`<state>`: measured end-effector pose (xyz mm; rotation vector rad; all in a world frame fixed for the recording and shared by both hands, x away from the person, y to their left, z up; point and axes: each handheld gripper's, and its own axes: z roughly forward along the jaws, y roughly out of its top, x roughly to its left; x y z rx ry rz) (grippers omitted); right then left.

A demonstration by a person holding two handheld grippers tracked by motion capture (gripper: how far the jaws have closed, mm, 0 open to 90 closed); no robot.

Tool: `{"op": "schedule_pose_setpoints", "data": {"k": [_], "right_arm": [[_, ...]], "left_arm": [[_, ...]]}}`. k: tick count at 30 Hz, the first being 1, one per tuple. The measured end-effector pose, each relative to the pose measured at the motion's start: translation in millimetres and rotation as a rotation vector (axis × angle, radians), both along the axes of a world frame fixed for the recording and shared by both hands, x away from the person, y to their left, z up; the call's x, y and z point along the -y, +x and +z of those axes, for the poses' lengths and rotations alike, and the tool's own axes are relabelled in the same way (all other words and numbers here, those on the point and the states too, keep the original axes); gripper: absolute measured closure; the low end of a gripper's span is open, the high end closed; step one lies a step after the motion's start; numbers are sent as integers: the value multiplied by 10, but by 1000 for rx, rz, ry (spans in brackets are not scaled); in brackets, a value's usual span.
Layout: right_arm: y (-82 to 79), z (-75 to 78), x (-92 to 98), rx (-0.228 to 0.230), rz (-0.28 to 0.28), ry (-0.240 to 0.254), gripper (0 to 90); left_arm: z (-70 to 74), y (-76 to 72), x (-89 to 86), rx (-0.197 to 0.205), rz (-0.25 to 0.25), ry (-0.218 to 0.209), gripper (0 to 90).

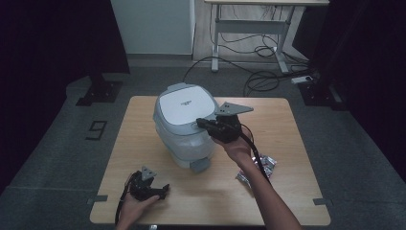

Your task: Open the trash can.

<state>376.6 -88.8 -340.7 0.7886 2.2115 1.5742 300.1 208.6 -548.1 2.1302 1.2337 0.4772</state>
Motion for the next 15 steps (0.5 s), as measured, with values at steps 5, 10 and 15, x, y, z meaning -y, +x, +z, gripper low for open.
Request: {"op": "schedule_pose_setpoints", "data": {"k": [5,10,15], "right_arm": [[-15,-1,-7,5,-4,-8,900],[-28,-8,-12,14,-10,-9,900],[-39,-16,-15,21,-15,-8,900]], "left_arm": [[0,0,0,0,0,0,51],[-1,0,0,0,1,0,51],[0,0,0,0,0,0,51]]}}
